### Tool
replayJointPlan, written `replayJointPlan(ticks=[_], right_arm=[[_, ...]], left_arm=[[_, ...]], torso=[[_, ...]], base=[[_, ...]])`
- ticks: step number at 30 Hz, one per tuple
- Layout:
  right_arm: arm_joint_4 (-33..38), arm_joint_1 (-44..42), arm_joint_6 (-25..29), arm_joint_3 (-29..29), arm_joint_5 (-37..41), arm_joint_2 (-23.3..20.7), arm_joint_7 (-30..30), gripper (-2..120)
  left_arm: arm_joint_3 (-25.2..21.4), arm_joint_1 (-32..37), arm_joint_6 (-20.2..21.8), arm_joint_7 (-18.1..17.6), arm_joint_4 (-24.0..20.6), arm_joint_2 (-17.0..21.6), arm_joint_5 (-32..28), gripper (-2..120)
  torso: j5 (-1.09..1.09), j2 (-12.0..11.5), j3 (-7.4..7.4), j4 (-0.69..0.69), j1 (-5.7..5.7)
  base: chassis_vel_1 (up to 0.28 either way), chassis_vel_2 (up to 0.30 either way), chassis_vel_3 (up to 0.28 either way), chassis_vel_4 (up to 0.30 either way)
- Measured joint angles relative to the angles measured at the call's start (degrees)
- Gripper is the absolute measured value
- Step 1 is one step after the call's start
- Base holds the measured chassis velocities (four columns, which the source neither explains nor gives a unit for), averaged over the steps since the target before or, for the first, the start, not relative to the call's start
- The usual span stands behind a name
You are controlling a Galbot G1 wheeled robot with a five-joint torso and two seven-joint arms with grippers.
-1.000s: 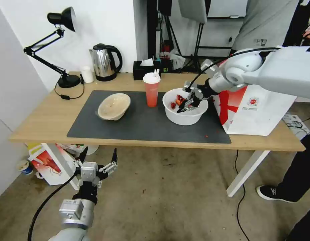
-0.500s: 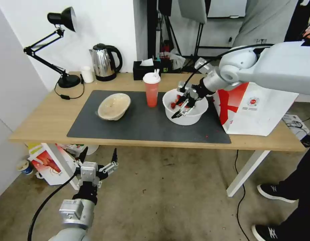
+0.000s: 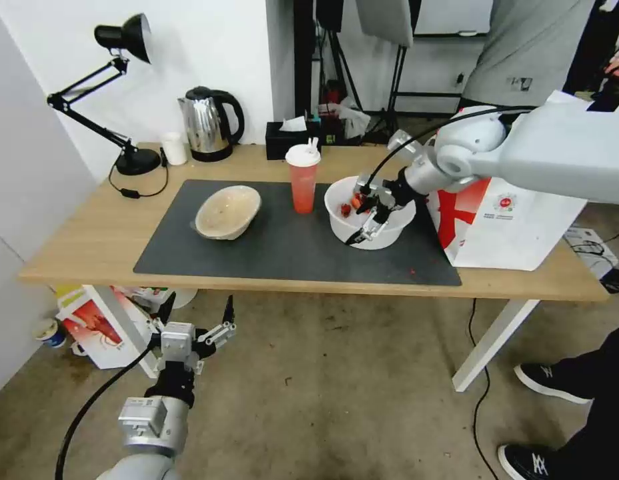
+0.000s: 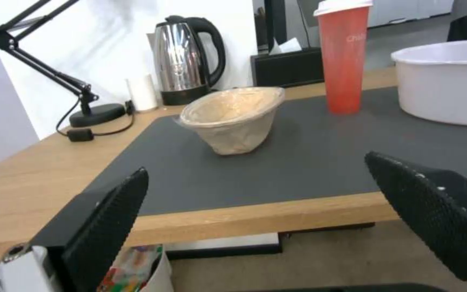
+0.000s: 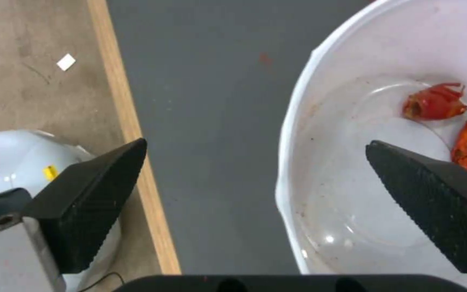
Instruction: Pick up the trash from the table and place it into the takeout bag.
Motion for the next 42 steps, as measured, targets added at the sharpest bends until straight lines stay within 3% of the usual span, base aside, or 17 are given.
replayJointPlan(ticks=[37,42], right_arm=[[-8.03,-11.11,0.12,4.54,-5.64,-3.04,-1.55,100],[-8.37,-10.69,0.06,4.67,-5.48,-3.33,-1.96,82]], left_arm=[[0.00,0.00,0.00,0.00,0.00,0.00,0.00,100],[0.00,0.00,0.00,0.00,0.00,0.00,0.00,100]], torso=[[-0.01,0.00,0.00,0.00,0.00],[0.00,0.00,0.00,0.00,0.00]], base=[[0.000,0.000,0.000,0.000],[0.000,0.000,0.000,0.000]])
